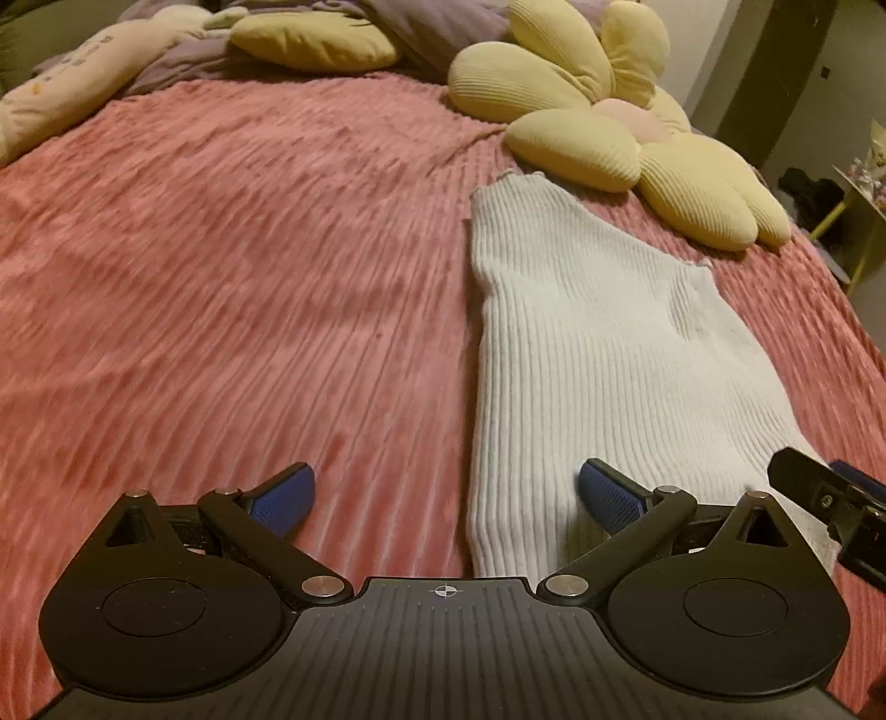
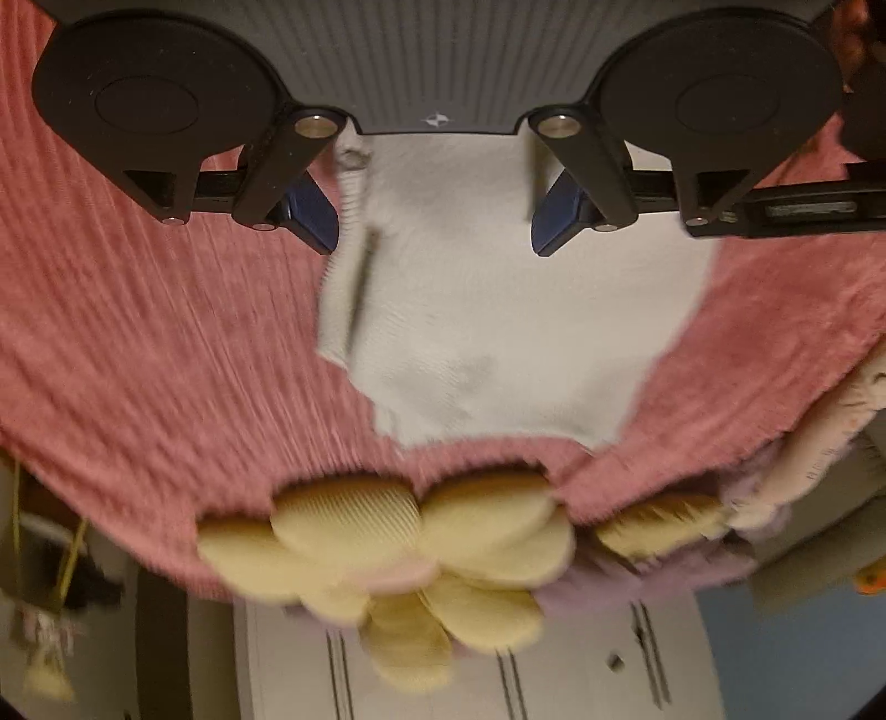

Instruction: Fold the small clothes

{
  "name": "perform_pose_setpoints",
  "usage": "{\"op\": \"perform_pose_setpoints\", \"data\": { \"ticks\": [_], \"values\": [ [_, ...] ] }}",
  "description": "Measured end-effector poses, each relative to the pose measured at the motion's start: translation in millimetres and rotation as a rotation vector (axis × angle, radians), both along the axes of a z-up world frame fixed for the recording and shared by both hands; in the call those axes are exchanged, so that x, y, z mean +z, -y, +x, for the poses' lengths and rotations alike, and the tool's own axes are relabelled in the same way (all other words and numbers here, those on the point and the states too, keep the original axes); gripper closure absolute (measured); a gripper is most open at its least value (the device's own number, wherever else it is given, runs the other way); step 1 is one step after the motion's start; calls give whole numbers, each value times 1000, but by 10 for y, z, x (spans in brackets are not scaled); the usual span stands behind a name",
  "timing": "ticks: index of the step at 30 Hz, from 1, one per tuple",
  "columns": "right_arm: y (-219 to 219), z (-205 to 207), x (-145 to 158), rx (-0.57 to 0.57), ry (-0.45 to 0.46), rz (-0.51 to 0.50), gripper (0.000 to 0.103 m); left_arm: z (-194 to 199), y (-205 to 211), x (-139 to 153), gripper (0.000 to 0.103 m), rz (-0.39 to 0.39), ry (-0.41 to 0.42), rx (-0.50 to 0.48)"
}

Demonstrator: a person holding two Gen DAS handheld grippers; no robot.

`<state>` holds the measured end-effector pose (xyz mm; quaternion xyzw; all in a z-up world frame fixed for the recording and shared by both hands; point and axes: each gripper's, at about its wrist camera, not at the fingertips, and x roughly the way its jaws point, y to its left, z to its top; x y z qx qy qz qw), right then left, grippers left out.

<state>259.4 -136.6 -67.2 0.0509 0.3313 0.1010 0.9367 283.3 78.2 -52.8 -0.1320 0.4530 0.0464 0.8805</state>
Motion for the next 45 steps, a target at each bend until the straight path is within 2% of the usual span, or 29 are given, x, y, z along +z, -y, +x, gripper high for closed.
{"op": "perform_pose_setpoints", "data": {
  "ticks": [2,3,5,7,12,16,21,23,26,29,32,36,37,39,41,45],
  "values": [
    [-110,-65,25,28,37,-28,38,-7,1,3,0,-4,-12,4],
    [-163,-54,11,40,39,-51,41,-1,2,10,0,-2,-18,3],
    [-227,41,-44,54,16,-74,54,24,8,11,0,6,-30,-2],
    [-258,87,-102,59,7,-107,57,46,23,-11,0,12,-43,-4],
    [-373,57,-171,95,-7,-224,57,69,67,-64,0,36,-53,-11],
    [-430,44,-287,112,25,-287,57,92,99,-93,0,62,-52,-28],
    [-423,44,-198,114,9,-287,56,76,144,31,0,112,-44,-47],
    [-375,-22,-112,98,1,-262,56,8,127,106,0,95,-34,-36],
    [-267,-143,-71,69,-25,-242,51,-100,75,106,0,41,-61,-21],
    [-112,-196,-157,39,-91,-232,51,-190,59,46,0,52,-101,-27],
    [65,-248,-78,-7,-92,-140,51,-251,9,114,0,43,-70,-16],
    [71,-226,134,5,-36,-51,51,-144,-48,234,0,-32,-51,10],
    [59,-198,151,14,-50,-32,51,-132,-42,249,0,-39,-60,4],
    [149,-174,133,-8,-102,85,51,-183,-32,267,0,-64,-50,-18],
    [353,-225,19,-55,-168,237,51,-278,-17,228,0,-113,-53,-37],
    [694,-440,-267,-133,-258,430,50,-454,43,32,0,-215,-103,-38]
  ]
}}
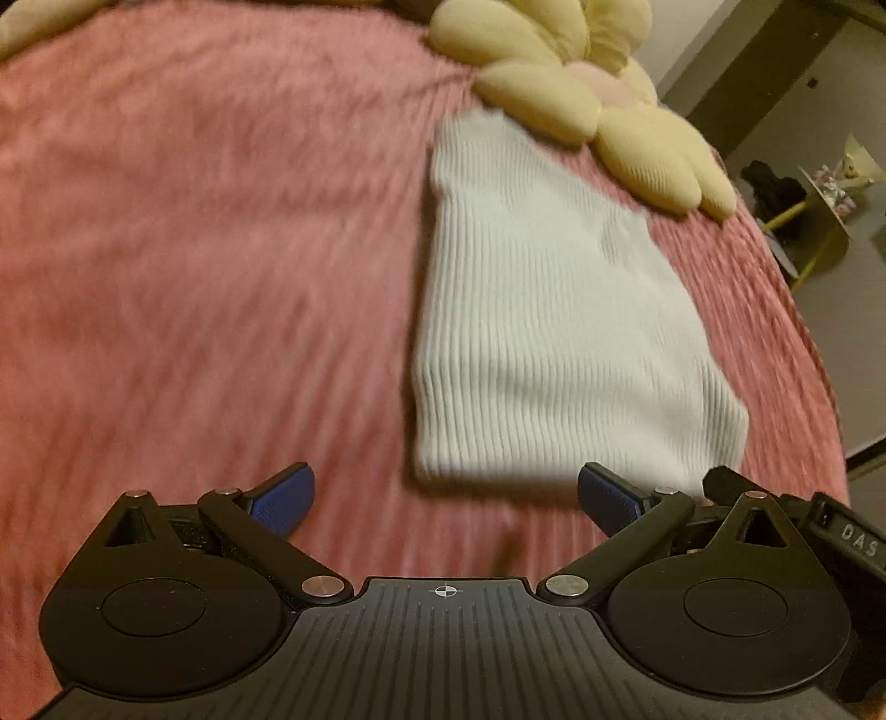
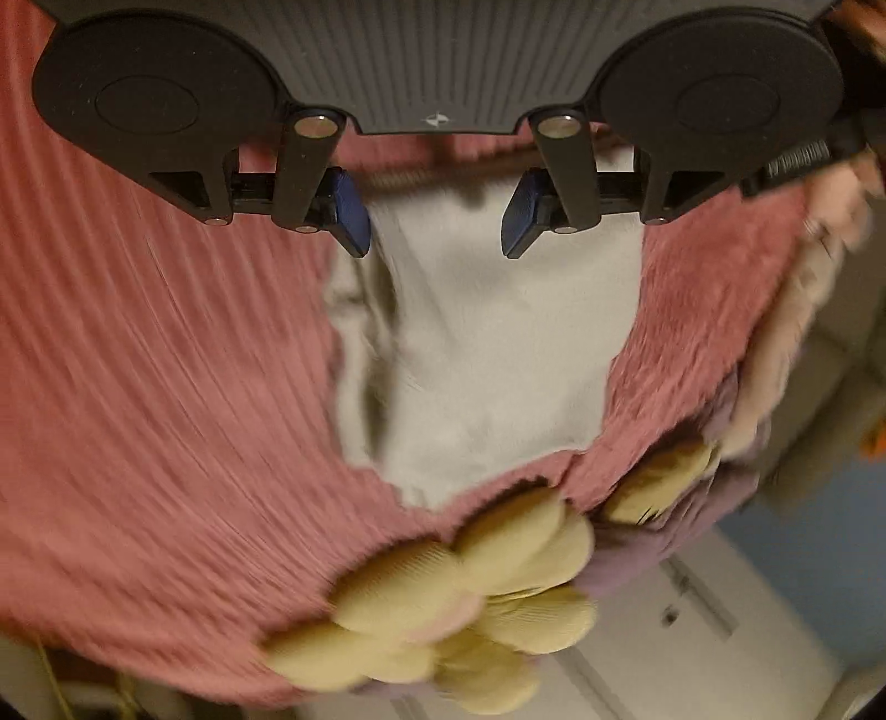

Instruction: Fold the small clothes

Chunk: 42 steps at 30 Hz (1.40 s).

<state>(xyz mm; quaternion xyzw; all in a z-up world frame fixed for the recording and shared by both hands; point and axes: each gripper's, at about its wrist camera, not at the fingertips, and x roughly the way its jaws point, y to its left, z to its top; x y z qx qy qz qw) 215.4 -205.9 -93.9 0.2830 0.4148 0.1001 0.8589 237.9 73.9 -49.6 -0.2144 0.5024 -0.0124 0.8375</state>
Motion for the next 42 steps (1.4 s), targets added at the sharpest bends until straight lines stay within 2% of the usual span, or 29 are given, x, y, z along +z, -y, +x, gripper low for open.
{"op": "perform_pose_setpoints", "data": {
  "ticks": [3,7,9,11,12,13,15,17,19,22,23,25,26,30,33,35,38,40,42],
  "values": [
    [108,-63,-128,-14,-40,114,50,-88,43,-70,0,-61,1,16],
    [111,21,-203,-35,-39,201,50,-121,22,-59,0,-104,10,37],
    [73,123,-230,-46,-39,221,57,-95,-16,-56,0,-117,5,53],
    [64,177,-257,-64,-39,231,75,-86,-35,-47,0,-107,4,65],
    [53,206,-276,-71,-46,236,81,-80,-45,-43,0,-102,7,69],
    [48,223,-284,-74,-53,240,93,-79,-55,-40,0,-99,8,76],
    [43,194,-255,-68,-28,273,94,-88,-76,-31,0,-97,15,90],
    [88,146,-231,-58,5,364,95,-94,-98,-20,0,-87,24,106],
    [143,125,-279,-74,-10,385,95,-72,-100,-13,0,-56,16,115],
    [157,117,-453,-104,-96,266,96,-57,-103,-3,0,-15,5,114],
    [153,107,-466,-97,-86,250,98,-61,-106,11,0,-1,1,116],
    [89,113,-350,-75,-66,177,94,-75,-116,53,0,26,8,118],
    [53,108,-256,-66,-48,140,88,-87,-125,83,0,40,16,119],
    [-82,18,196,-55,114,-71,82,-86,-135,234,0,74,80,119],
    [-189,-3,407,-59,215,-161,82,31,-64,295,0,98,99,96],
    [-295,78,465,0,250,-184,82,164,-13,288,0,109,104,78],
    [-477,267,399,95,265,-227,83,386,22,167,0,183,47,90],
    [-563,368,257,115,238,-327,84,471,37,53,0,227,6,71],
    [-565,436,45,125,162,-415,98,494,60,-39,0,241,-10,44]
  ]
}}
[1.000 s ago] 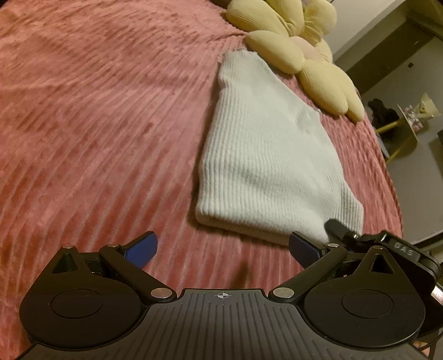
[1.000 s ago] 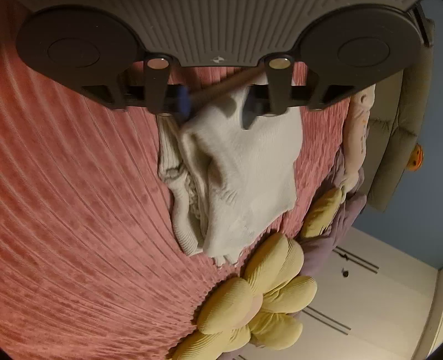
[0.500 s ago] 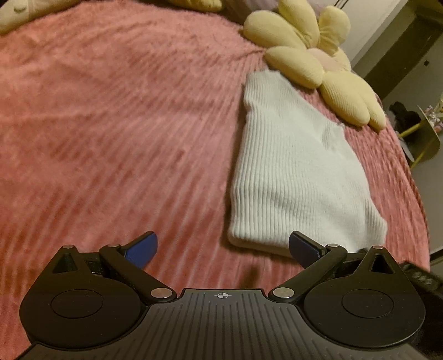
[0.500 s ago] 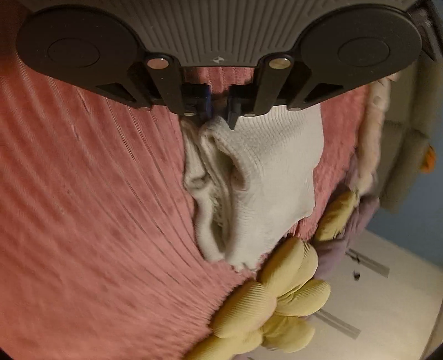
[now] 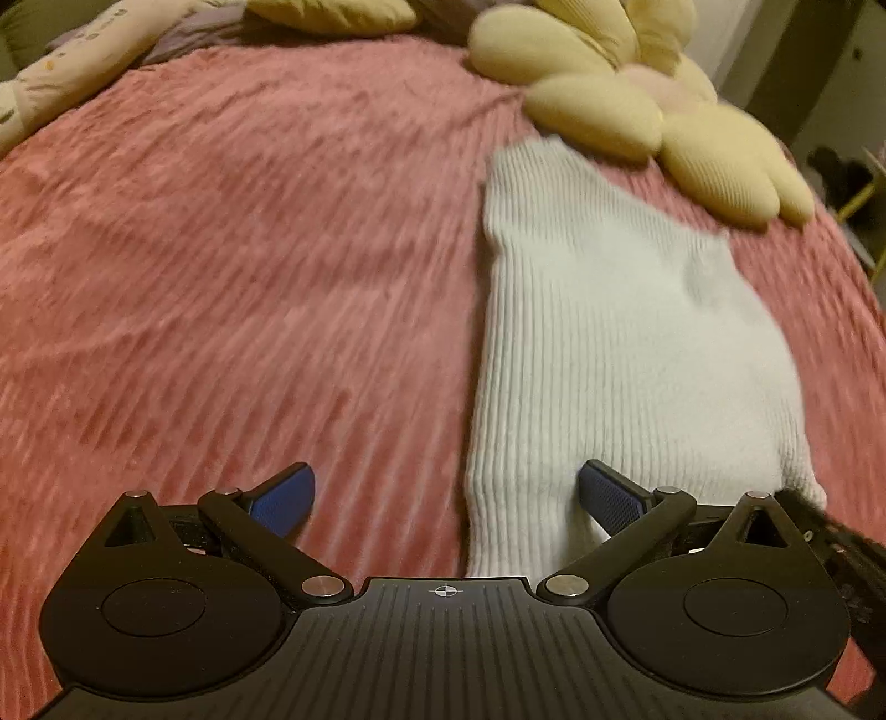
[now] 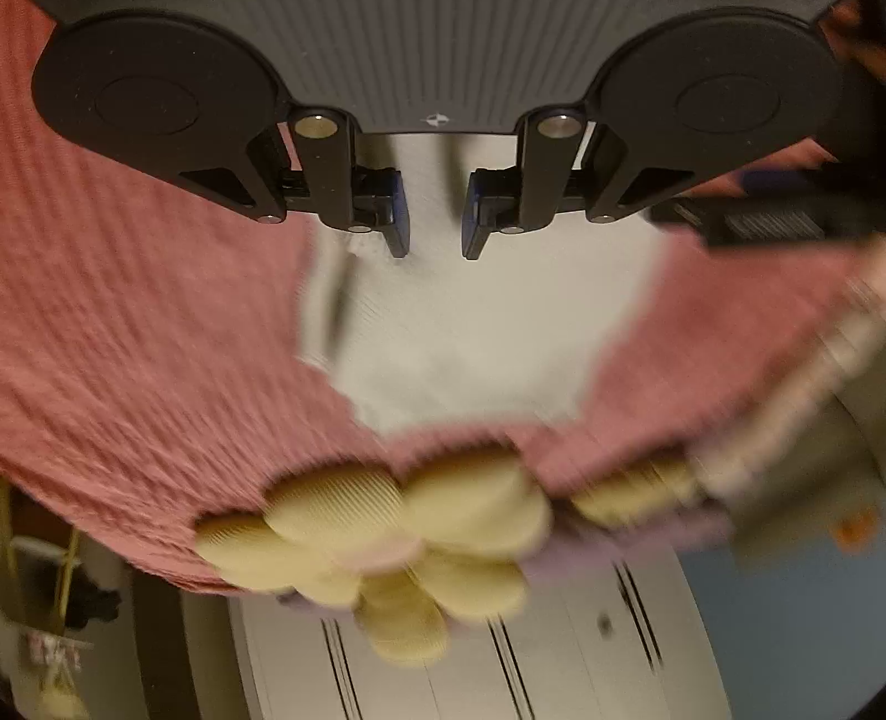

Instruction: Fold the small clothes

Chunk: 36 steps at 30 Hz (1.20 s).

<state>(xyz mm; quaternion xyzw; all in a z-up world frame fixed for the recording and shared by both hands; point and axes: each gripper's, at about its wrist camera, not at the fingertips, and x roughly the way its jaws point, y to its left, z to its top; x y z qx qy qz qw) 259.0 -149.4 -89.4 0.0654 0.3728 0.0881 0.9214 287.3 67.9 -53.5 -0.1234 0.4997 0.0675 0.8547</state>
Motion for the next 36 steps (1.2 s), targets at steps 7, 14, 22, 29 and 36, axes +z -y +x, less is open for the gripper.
{"op": "perform_pose_setpoints", "data": {
  "ticks": [7,14,22,29,36],
  "values": [
    [76,-137,-2,-30,-30,-5,103,-241,95,68,0,71,-12,-34],
    [104,-722,37,30,-135,7,40,-830,229,275,0,153,11,-79],
    [-36,-946,372,80,-135,-53,4,-922,443,580,0,290,15,-162],
    [-117,-881,674,13,-171,-71,4,-936,443,814,0,256,60,-168],
    [-152,-903,713,-2,-179,-62,4,-932,438,893,0,261,57,-168]
  ]
}}
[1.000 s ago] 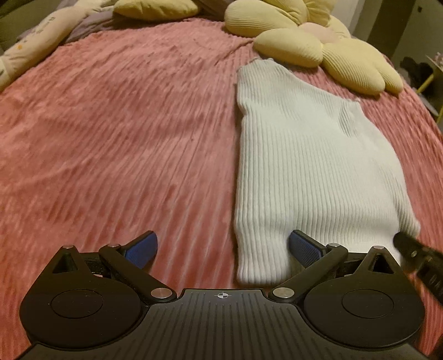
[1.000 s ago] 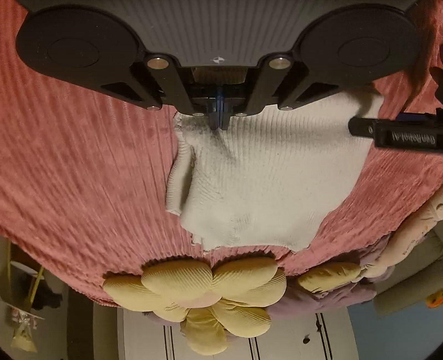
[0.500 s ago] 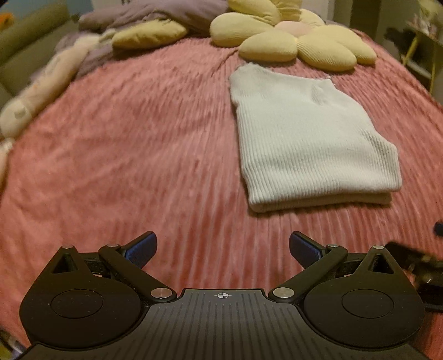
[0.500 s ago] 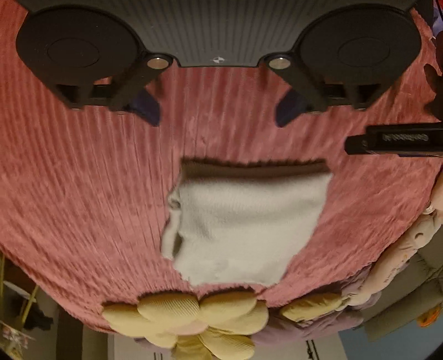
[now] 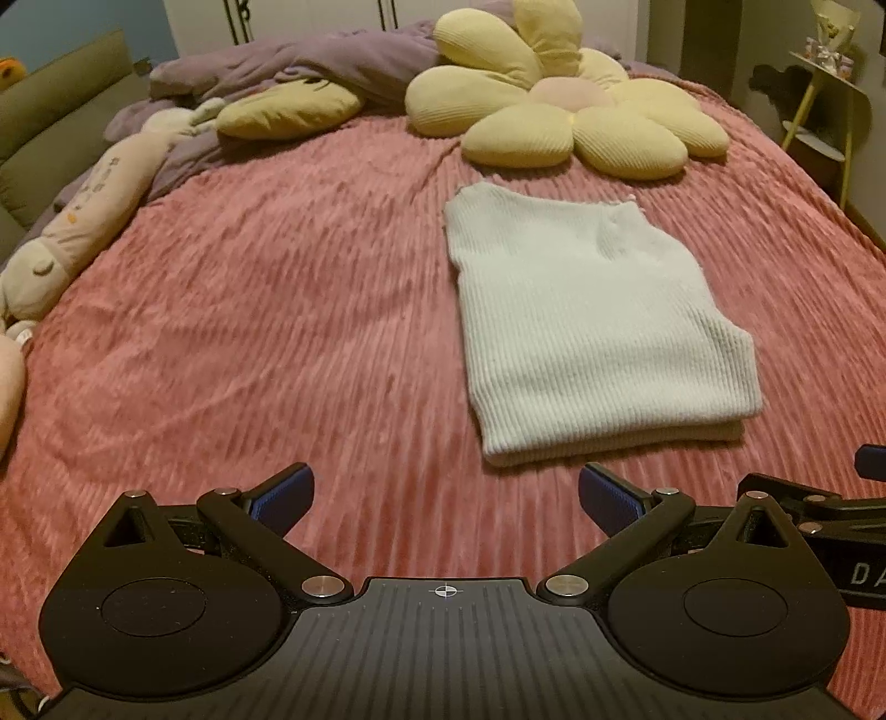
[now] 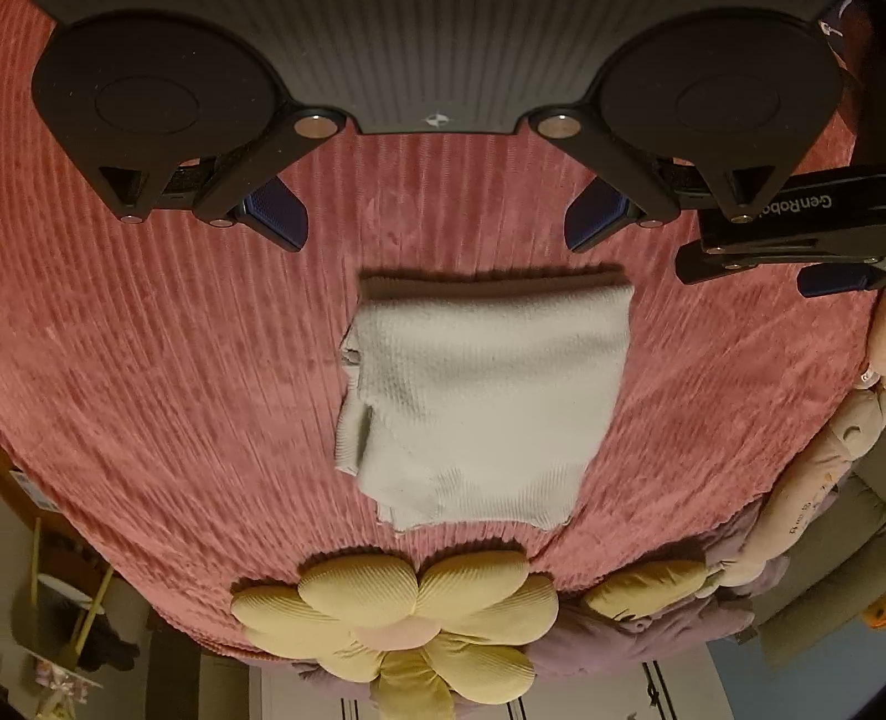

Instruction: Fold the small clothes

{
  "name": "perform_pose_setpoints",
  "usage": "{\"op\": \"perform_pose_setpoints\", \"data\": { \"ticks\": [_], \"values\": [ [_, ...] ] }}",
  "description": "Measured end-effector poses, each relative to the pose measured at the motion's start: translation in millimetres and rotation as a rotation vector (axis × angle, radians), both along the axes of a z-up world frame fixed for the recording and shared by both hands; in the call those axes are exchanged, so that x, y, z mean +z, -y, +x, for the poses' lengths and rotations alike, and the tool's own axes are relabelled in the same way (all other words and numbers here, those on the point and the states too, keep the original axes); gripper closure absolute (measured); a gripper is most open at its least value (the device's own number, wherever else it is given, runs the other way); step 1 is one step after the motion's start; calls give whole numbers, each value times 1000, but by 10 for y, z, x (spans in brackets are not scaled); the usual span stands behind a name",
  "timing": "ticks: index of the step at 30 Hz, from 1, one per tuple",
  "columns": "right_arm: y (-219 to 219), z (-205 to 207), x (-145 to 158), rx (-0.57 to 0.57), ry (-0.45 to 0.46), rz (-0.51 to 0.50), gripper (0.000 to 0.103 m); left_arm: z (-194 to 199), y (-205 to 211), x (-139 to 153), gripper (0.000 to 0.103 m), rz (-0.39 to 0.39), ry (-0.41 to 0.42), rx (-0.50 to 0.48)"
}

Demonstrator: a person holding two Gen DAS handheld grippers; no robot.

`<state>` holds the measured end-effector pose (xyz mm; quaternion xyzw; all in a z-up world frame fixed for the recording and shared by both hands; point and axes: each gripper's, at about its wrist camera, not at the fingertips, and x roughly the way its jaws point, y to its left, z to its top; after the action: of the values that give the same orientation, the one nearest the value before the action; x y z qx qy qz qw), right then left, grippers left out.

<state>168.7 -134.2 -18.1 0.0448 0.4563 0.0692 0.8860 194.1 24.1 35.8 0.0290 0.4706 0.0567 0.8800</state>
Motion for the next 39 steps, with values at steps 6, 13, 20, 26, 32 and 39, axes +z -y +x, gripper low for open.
{"op": "perform_pose_setpoints", "data": {
  "ticks": [6,13,20,26,32,39],
  "values": [
    [-57,-43,35,10,23,-64,4,-20,-1,6,0,-9,-9,1],
    [-46,-53,87,-1,41,-69,4,-39,4,18,0,2,-9,-6],
    [-85,-71,132,6,53,-93,4,-40,9,31,0,0,-15,-12],
    [-83,-74,144,0,44,-94,4,-41,9,29,0,-3,-21,-13],
    [-72,-80,142,-7,35,-92,4,-57,18,39,0,-5,-20,-21],
    [-59,-98,146,-13,35,-91,4,-58,30,50,0,-14,-22,-30]
  ]
}}
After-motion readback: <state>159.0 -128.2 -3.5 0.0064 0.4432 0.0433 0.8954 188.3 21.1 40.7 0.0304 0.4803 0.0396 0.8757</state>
